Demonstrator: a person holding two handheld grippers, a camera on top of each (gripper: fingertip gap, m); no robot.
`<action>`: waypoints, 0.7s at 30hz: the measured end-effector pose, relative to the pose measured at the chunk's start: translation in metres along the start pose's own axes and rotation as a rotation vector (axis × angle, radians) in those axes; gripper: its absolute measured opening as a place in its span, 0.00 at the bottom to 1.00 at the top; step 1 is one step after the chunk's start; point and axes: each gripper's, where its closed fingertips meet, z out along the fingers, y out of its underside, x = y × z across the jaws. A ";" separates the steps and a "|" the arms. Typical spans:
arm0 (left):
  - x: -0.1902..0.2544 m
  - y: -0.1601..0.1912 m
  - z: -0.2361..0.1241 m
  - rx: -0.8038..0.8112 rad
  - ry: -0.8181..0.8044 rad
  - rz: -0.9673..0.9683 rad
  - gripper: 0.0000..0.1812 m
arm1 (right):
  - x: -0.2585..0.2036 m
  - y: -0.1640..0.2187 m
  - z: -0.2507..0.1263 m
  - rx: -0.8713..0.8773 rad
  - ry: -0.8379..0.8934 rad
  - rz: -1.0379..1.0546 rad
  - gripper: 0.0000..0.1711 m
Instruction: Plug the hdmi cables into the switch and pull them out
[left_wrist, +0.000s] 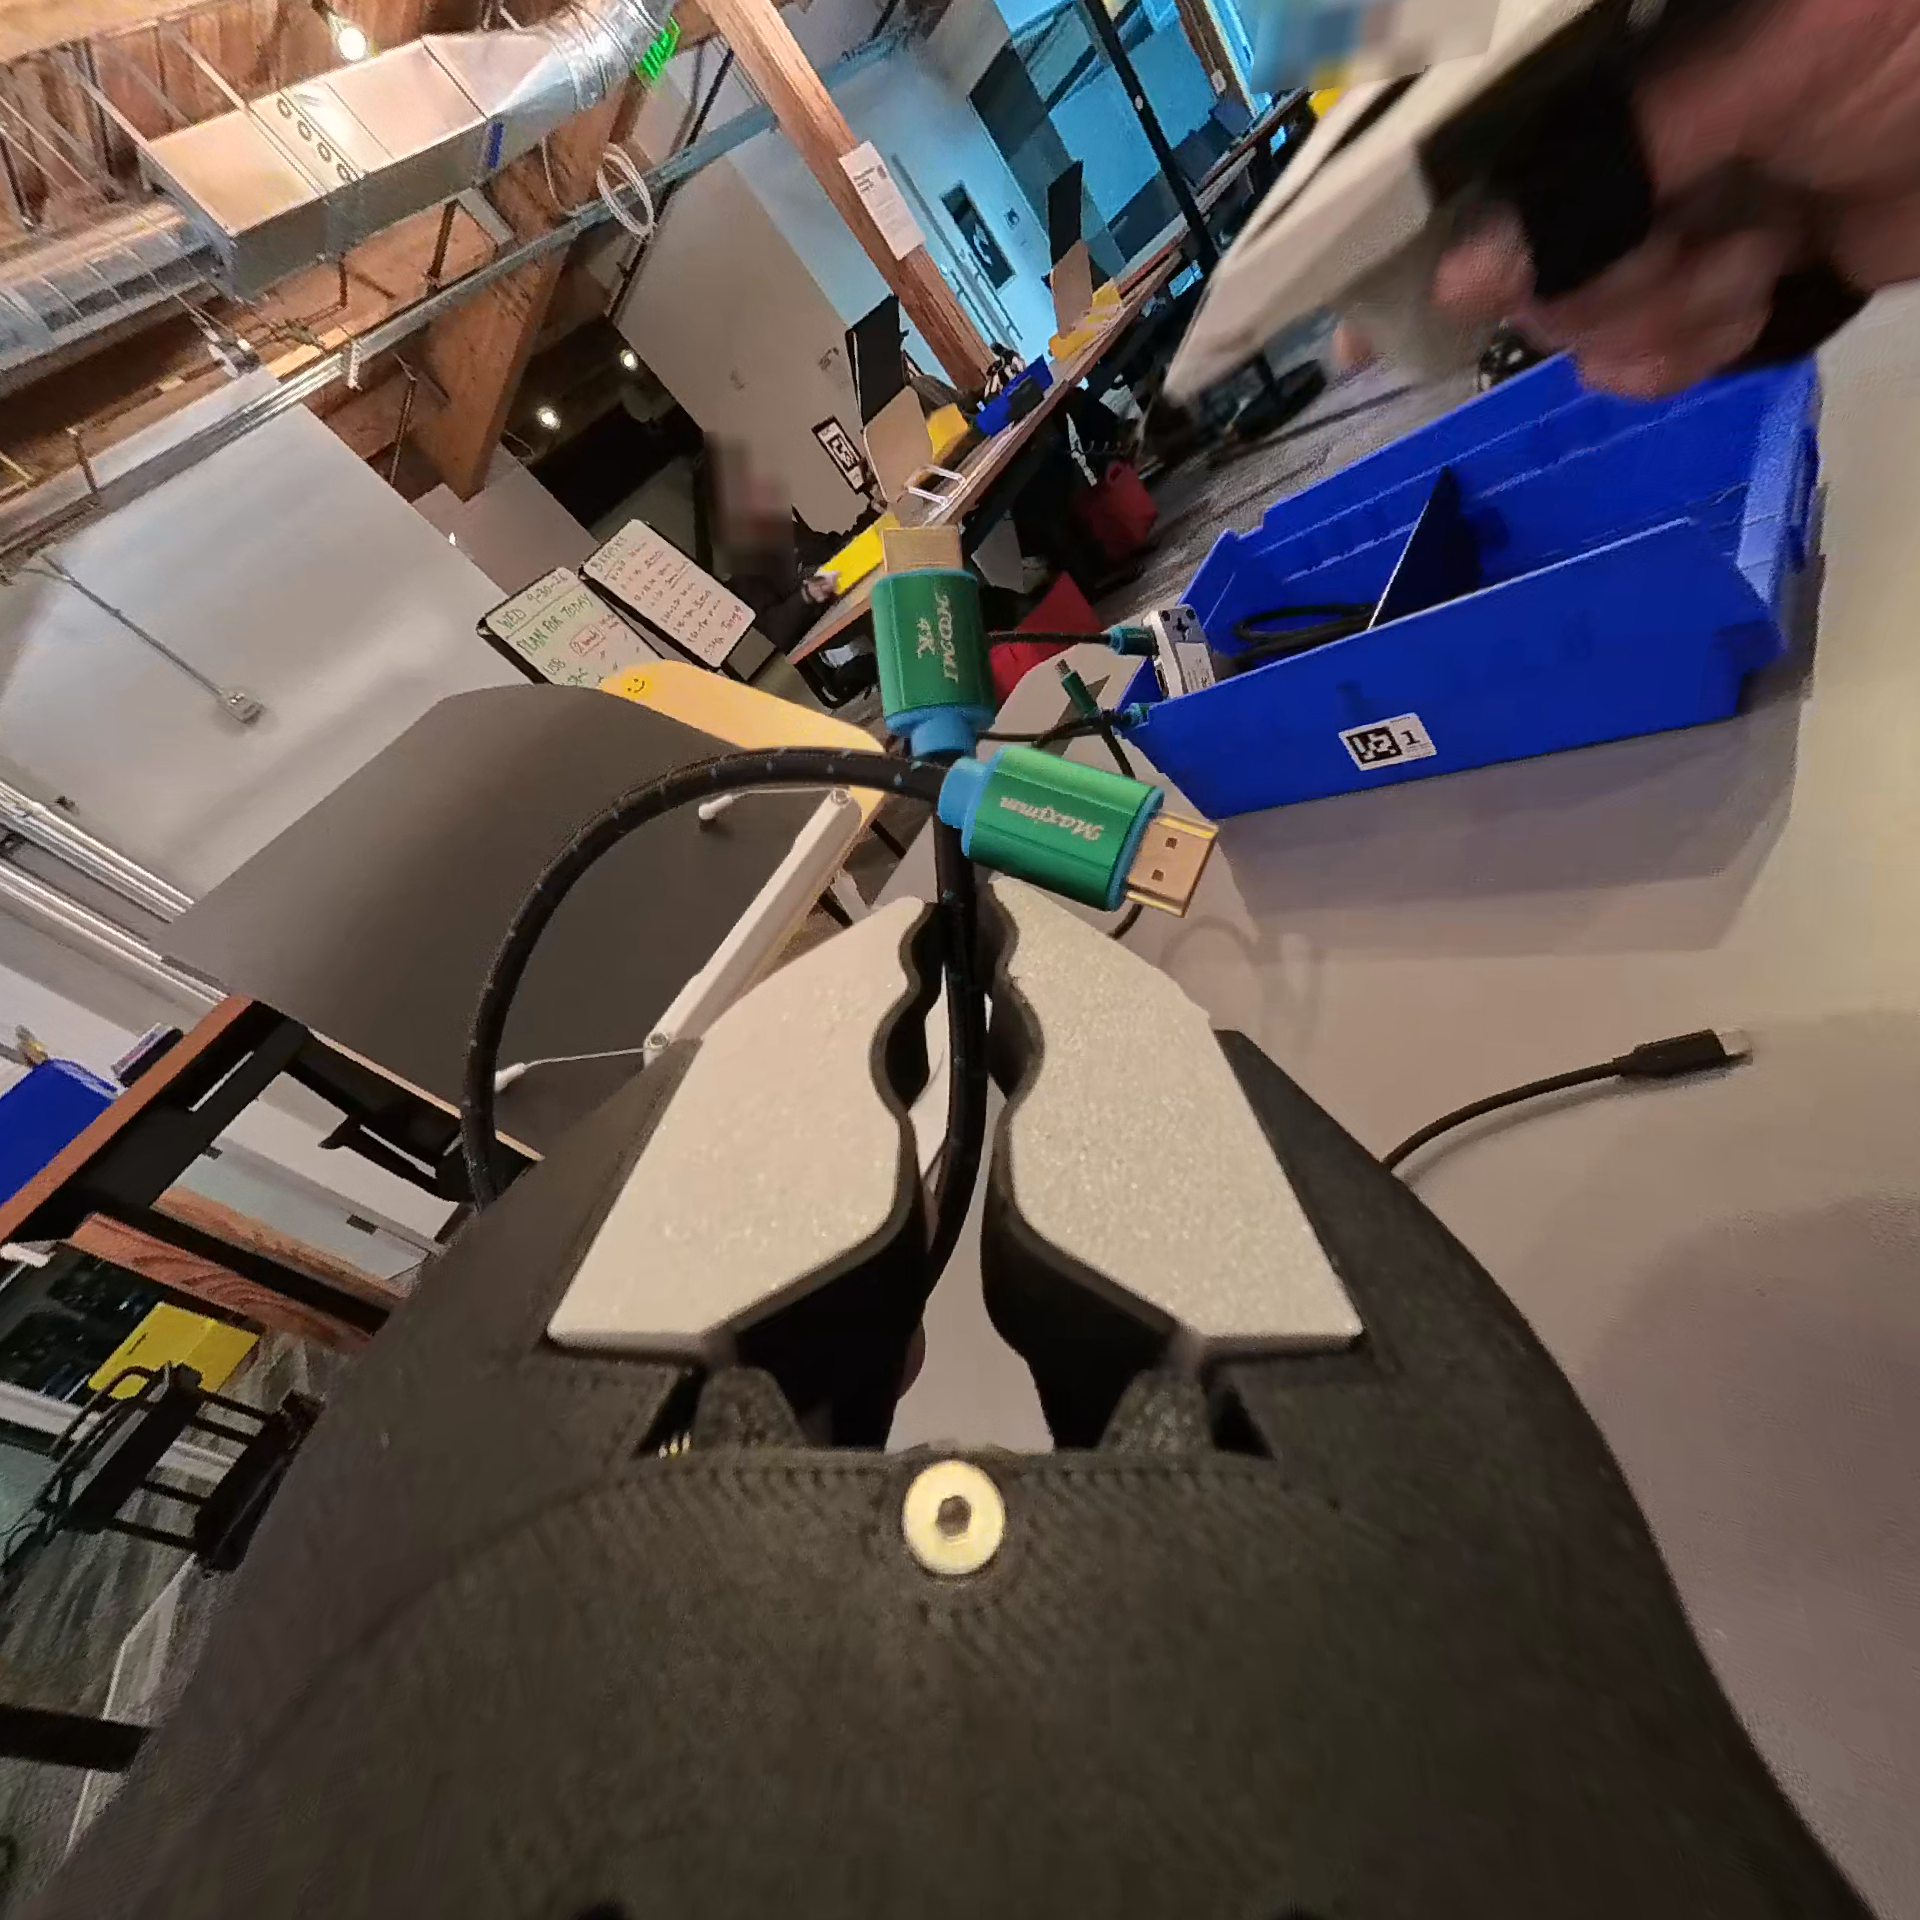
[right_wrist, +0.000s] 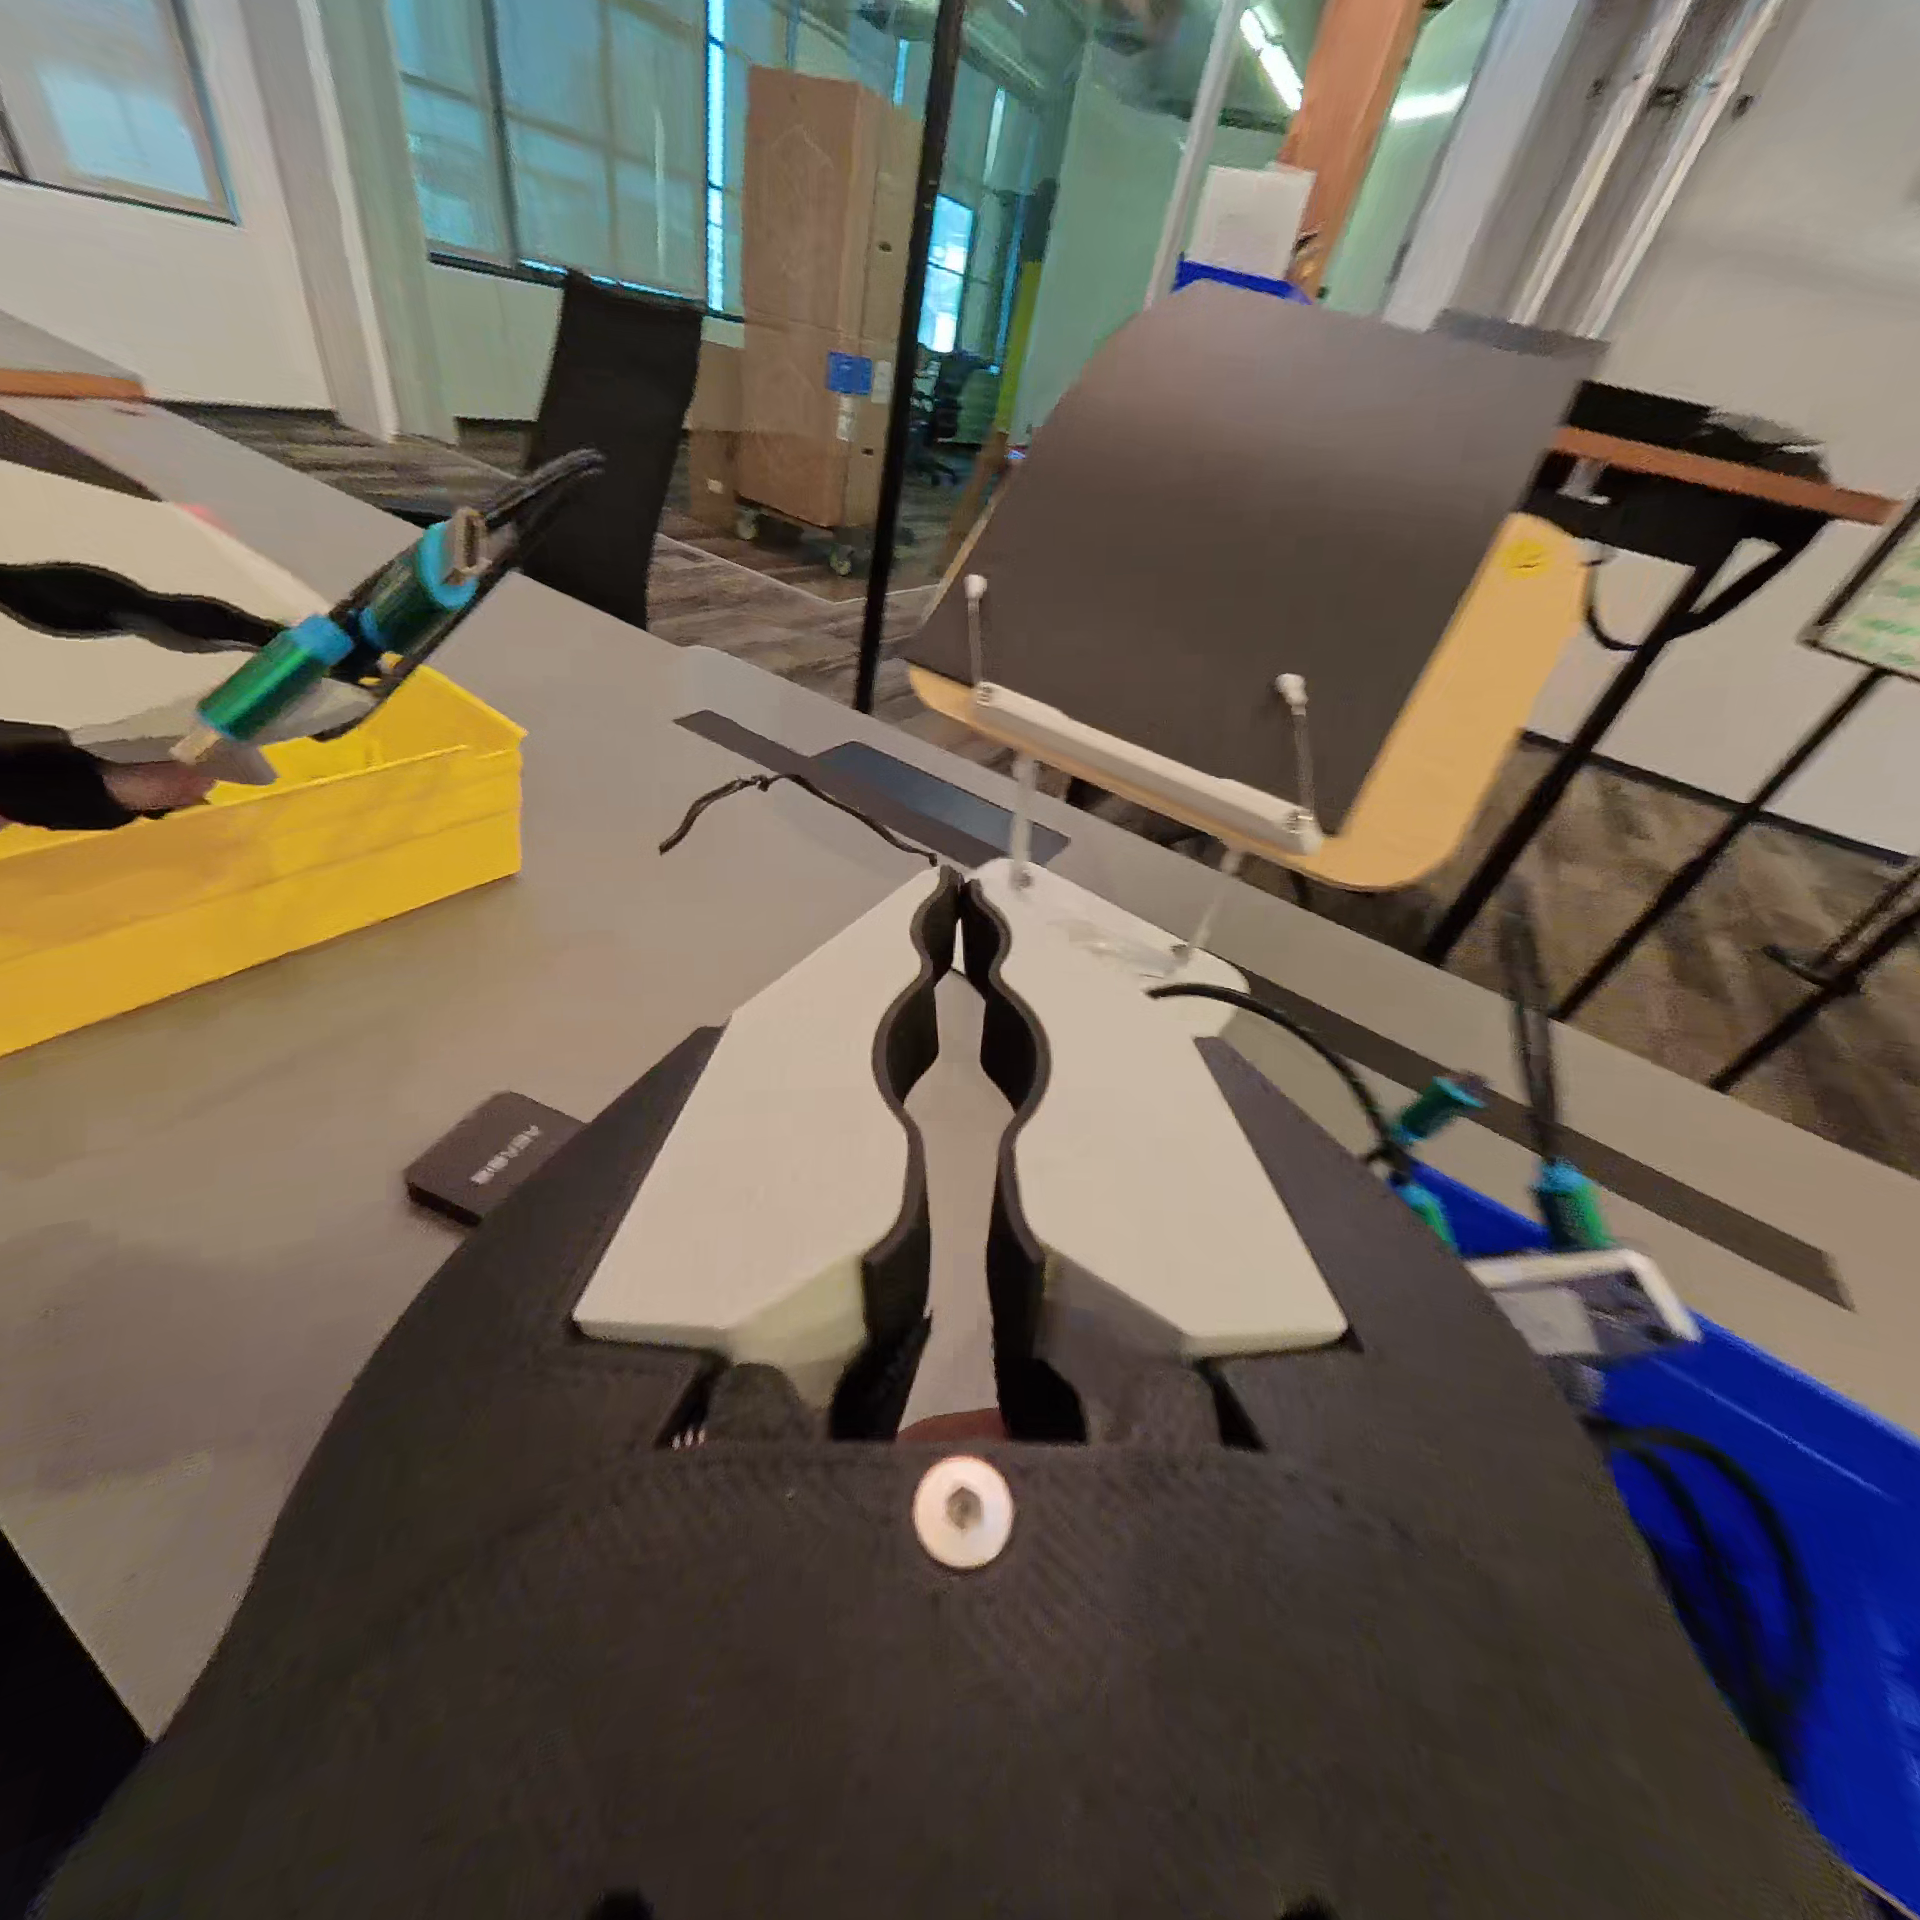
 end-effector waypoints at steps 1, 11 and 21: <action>0.000 0.002 0.001 -0.008 0.002 -0.004 0.03 | 0.014 0.000 -0.012 -0.011 0.033 -0.009 0.00; 0.017 0.015 0.013 -0.077 0.072 -0.065 0.03 | 0.122 0.137 -0.089 -0.452 0.241 0.064 0.01; 0.036 0.028 0.021 -0.119 0.135 -0.074 0.03 | 0.125 0.129 -0.086 -0.451 0.272 0.033 0.21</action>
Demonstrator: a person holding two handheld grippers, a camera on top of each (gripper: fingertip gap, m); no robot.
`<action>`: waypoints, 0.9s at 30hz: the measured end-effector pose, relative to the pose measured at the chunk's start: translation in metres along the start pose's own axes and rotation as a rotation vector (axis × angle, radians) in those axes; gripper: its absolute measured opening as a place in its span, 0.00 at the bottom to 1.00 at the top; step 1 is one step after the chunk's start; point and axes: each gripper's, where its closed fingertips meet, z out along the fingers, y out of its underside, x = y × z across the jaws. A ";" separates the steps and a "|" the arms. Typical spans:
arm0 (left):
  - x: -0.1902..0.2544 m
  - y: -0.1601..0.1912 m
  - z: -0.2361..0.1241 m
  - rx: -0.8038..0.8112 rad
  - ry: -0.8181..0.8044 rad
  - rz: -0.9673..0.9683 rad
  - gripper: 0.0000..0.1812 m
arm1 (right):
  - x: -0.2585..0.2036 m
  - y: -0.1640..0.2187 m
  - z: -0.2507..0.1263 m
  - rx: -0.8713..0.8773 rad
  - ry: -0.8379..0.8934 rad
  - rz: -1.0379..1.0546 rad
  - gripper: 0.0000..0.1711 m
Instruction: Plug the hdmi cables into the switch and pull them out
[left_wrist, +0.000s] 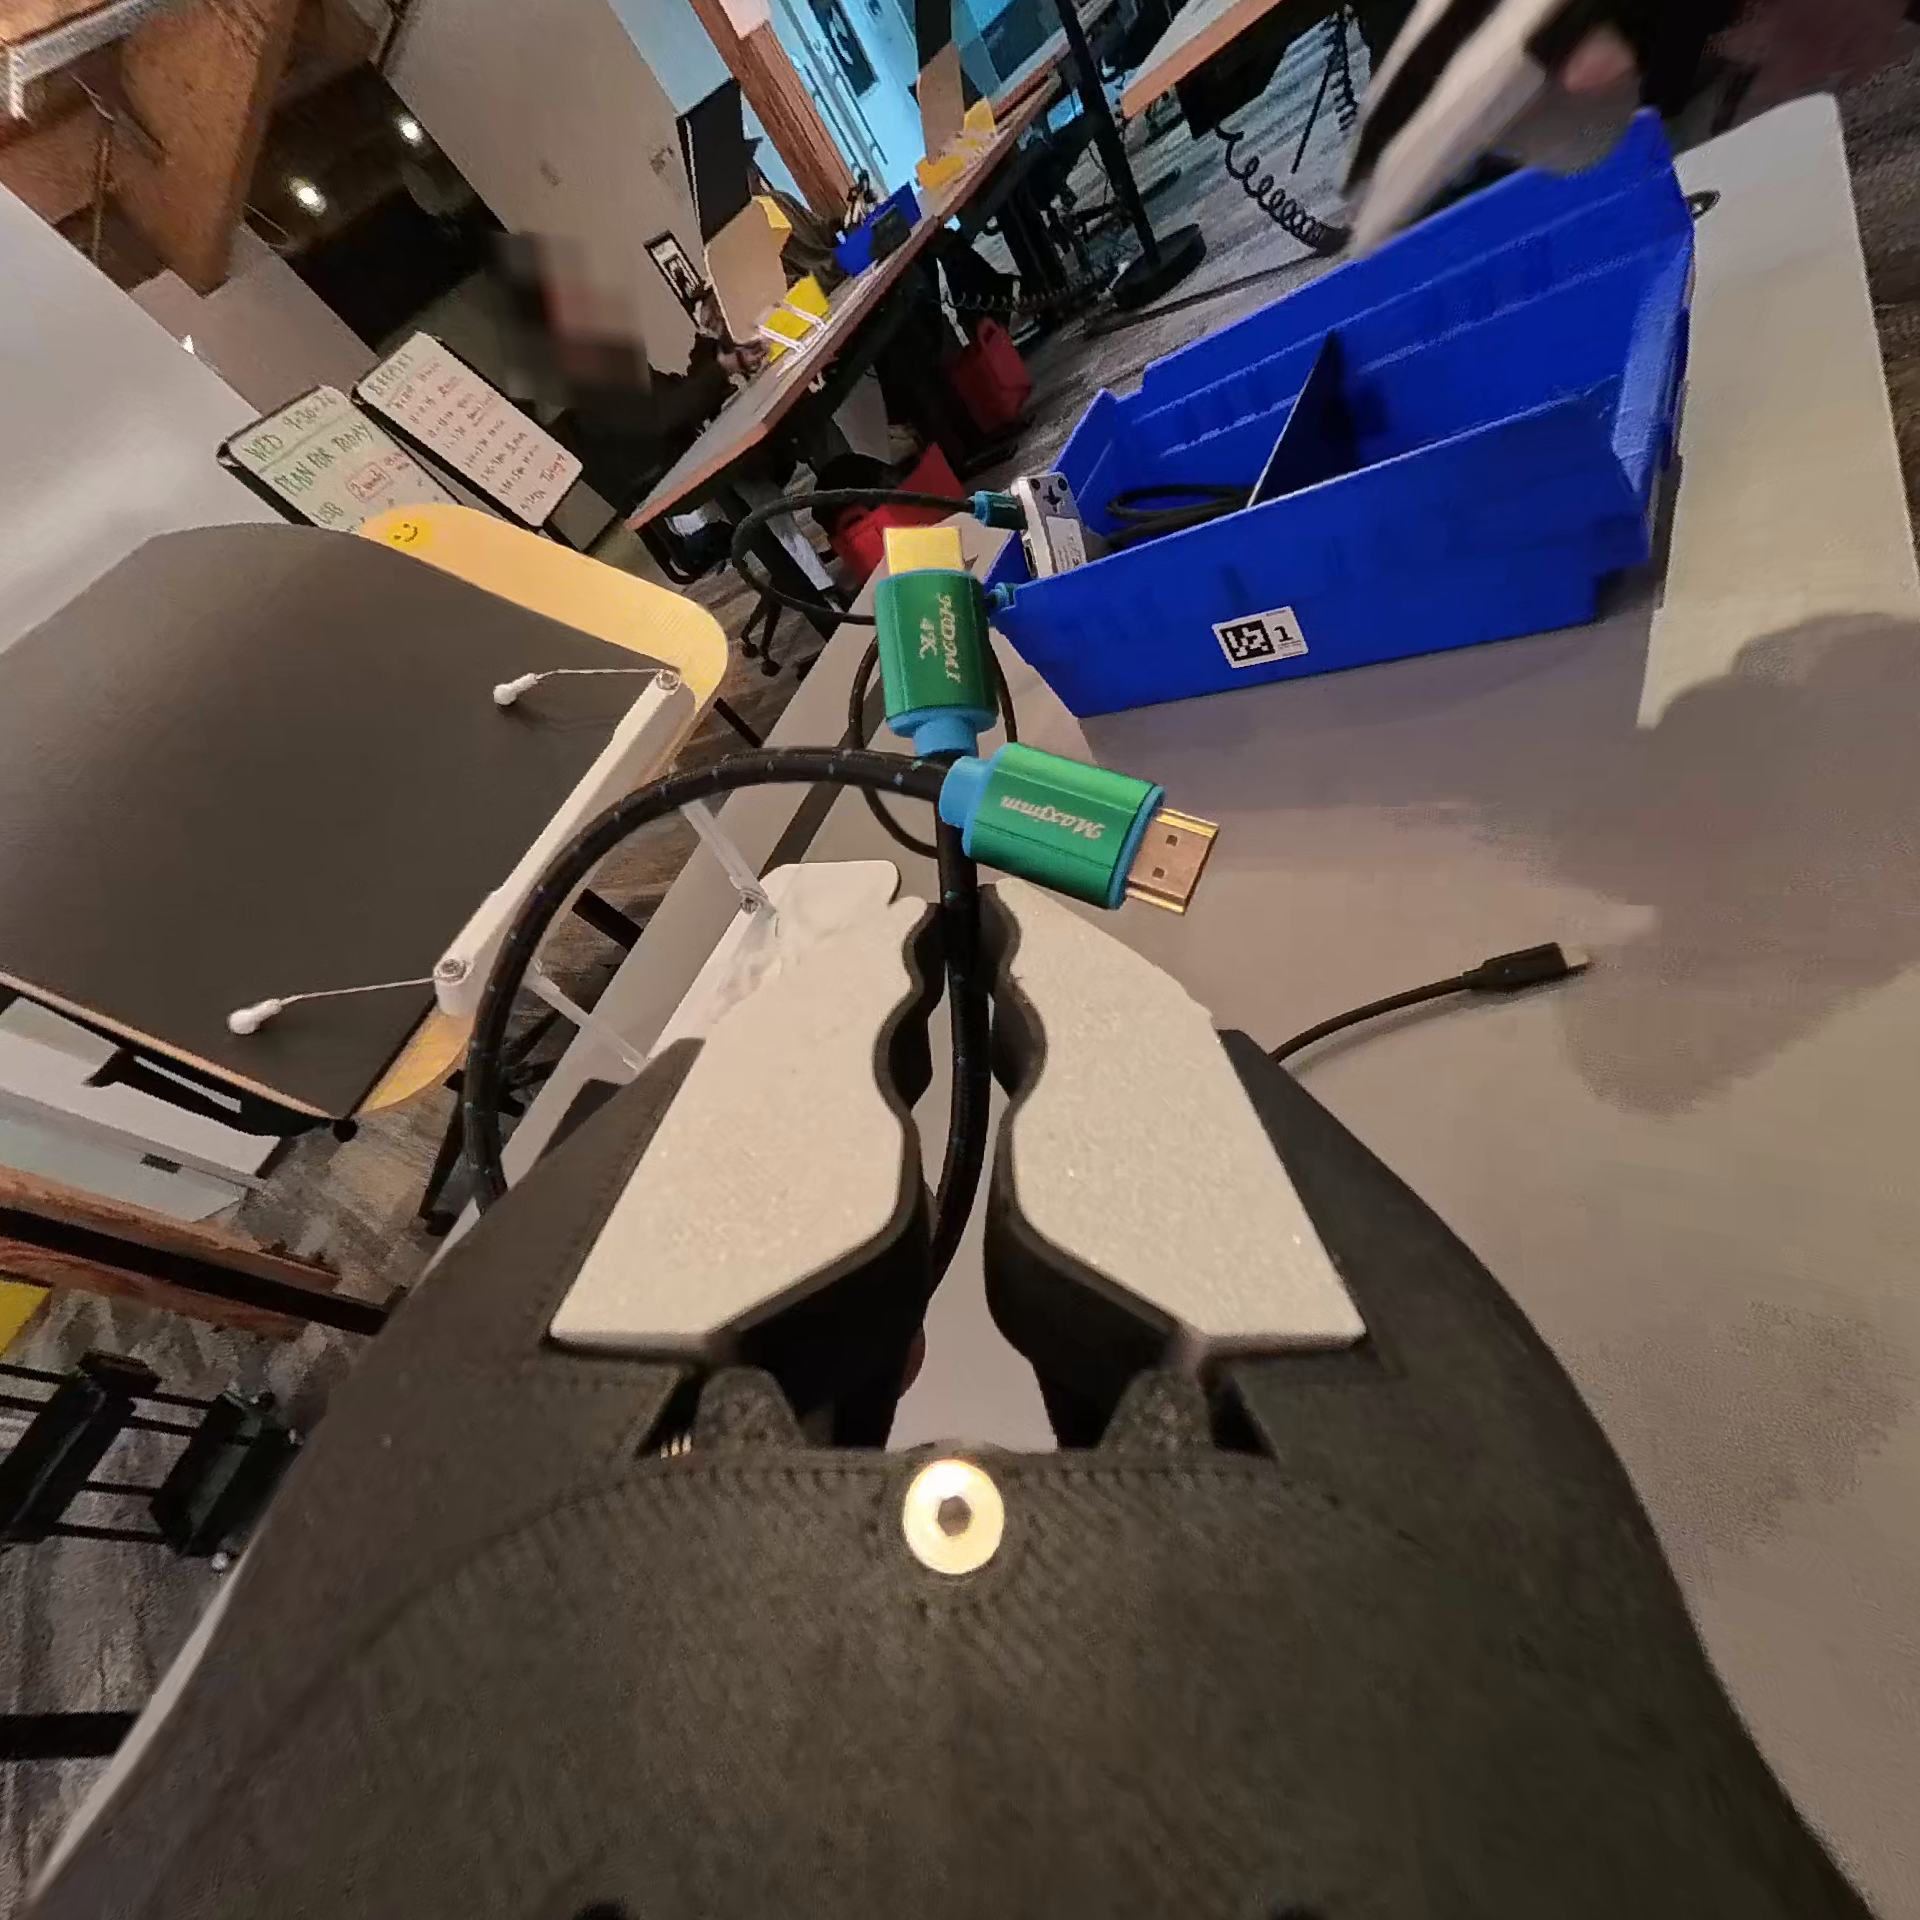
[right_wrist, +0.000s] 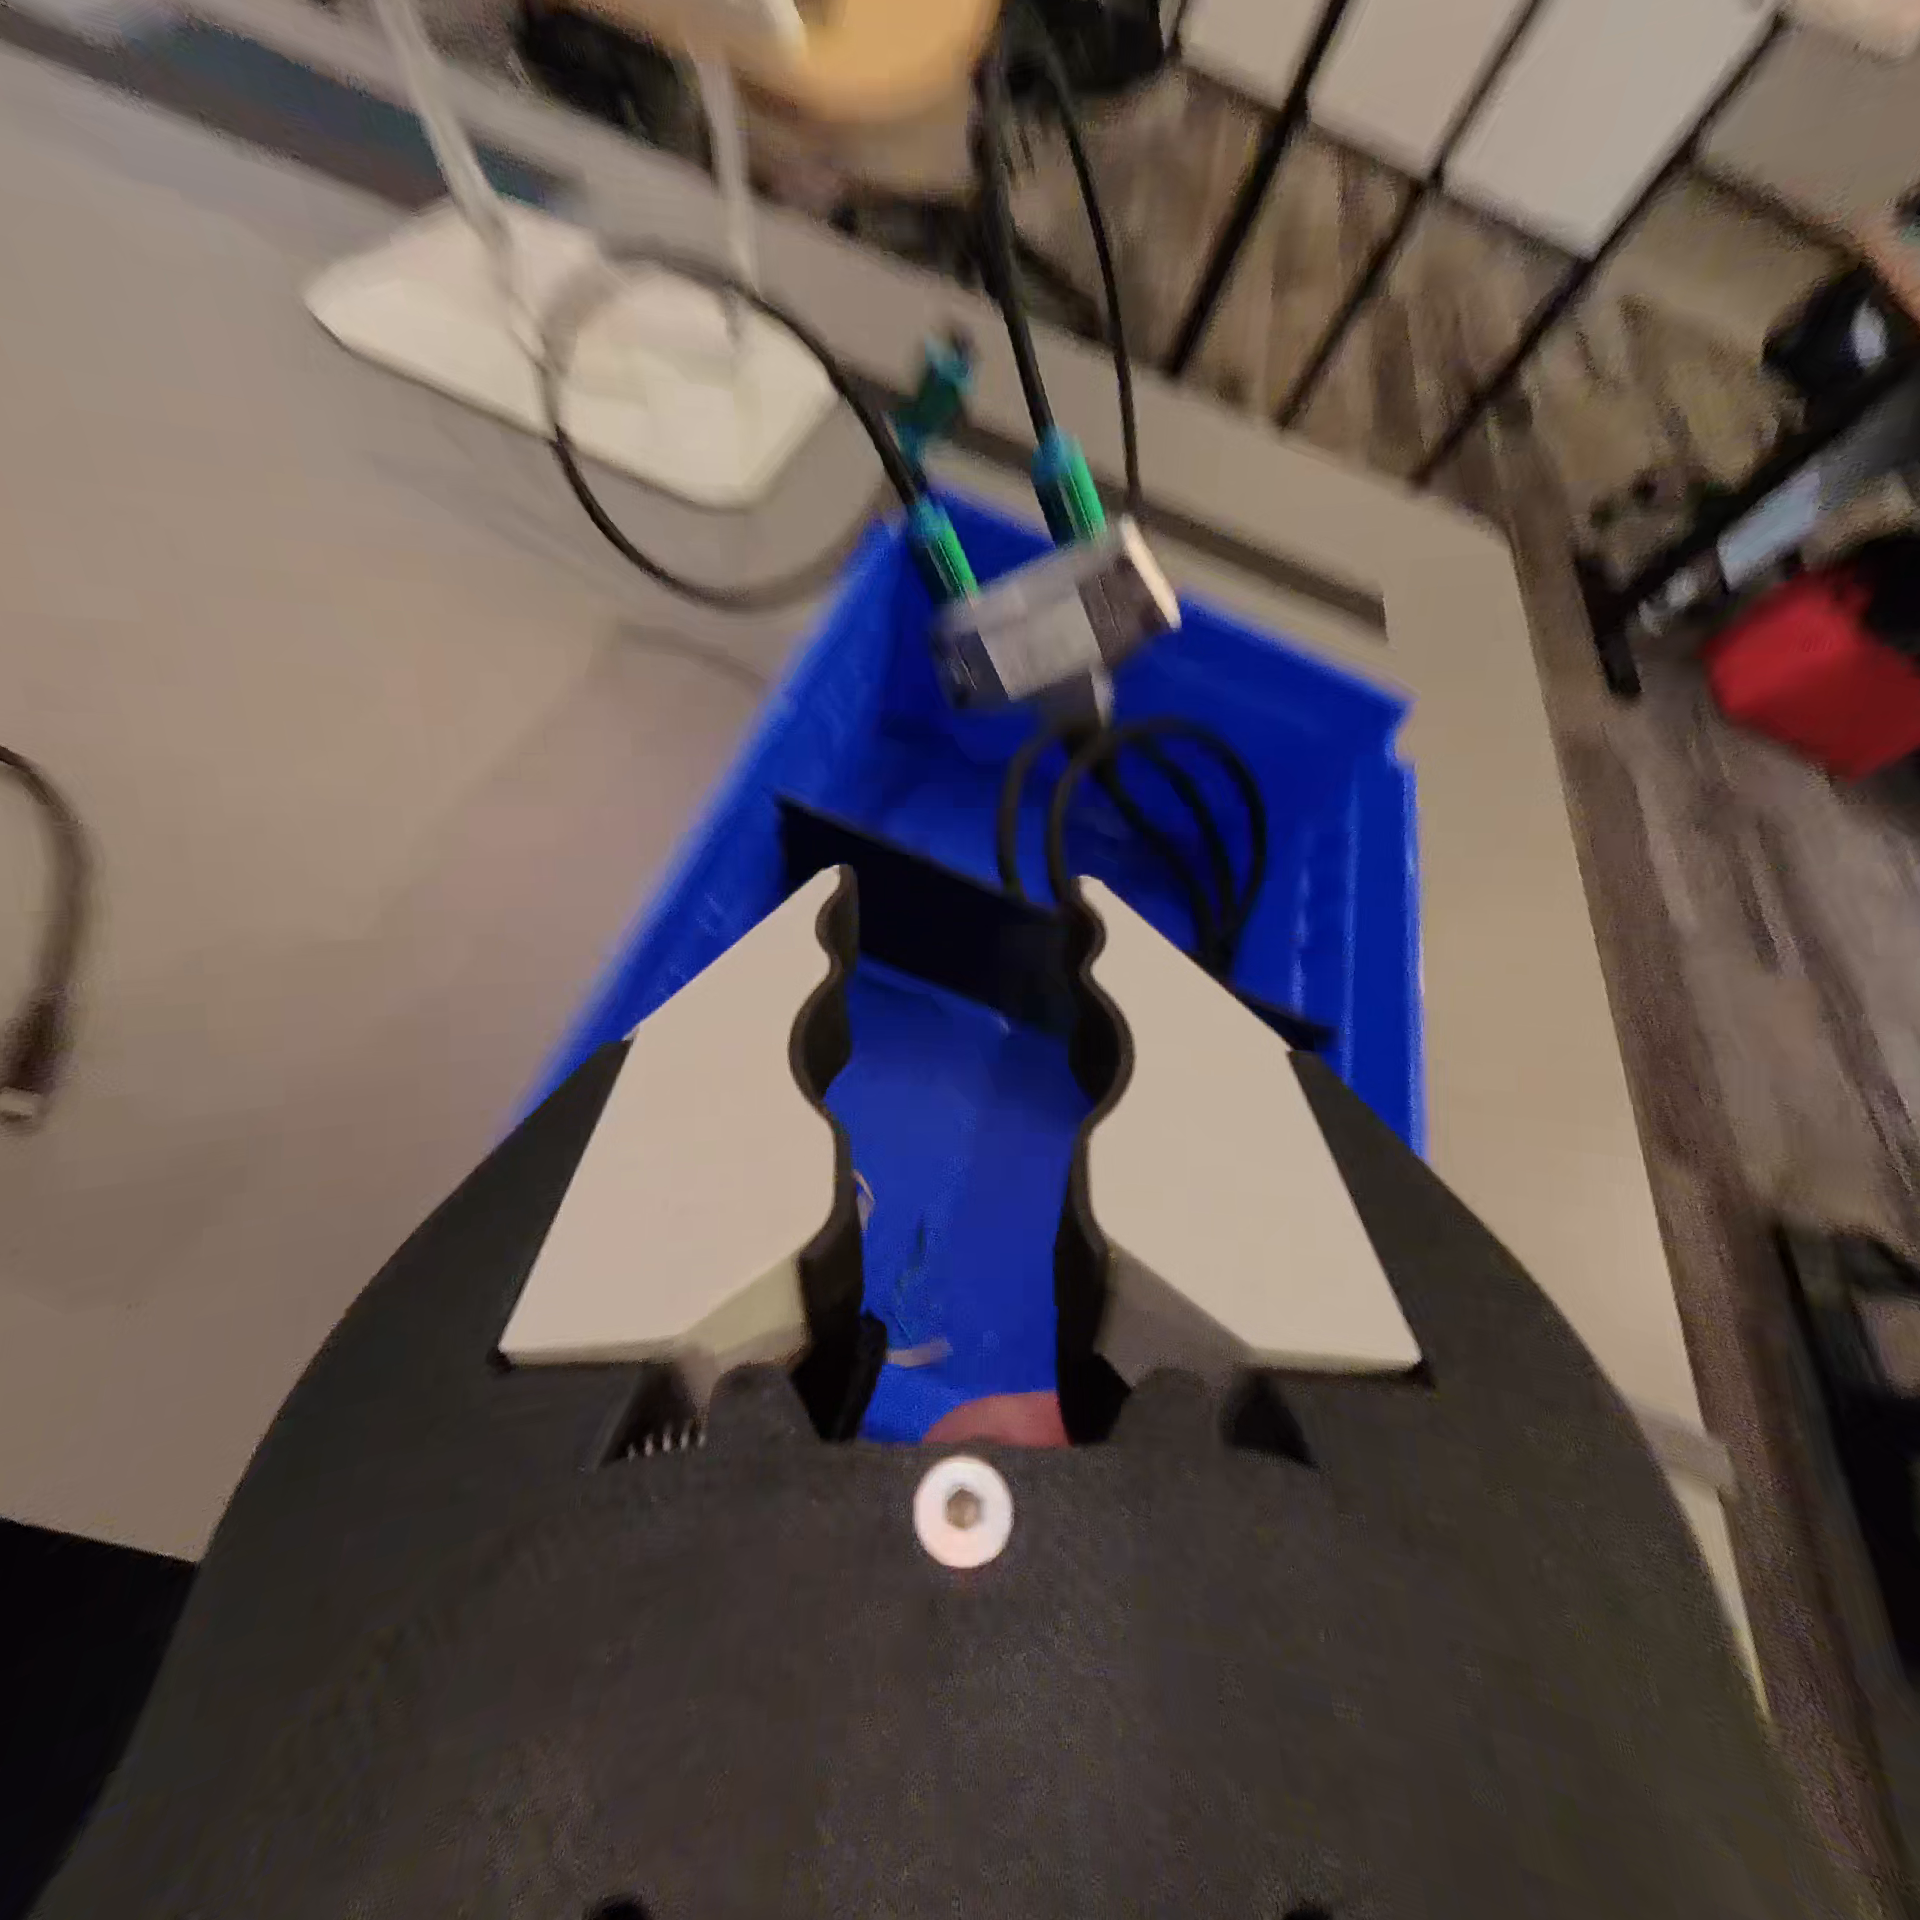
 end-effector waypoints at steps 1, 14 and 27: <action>0.003 -0.001 0.001 0.003 0.008 0.013 0.03 | -0.019 -0.023 -0.005 0.068 -0.074 0.017 0.20; 0.022 -0.013 -0.002 -0.014 -0.001 0.307 0.03 | -0.257 -0.147 -0.002 0.223 -1.058 0.224 0.23; 0.034 0.048 0.021 -0.307 0.021 0.478 0.04 | -0.263 -0.167 0.003 0.306 -0.968 0.029 0.02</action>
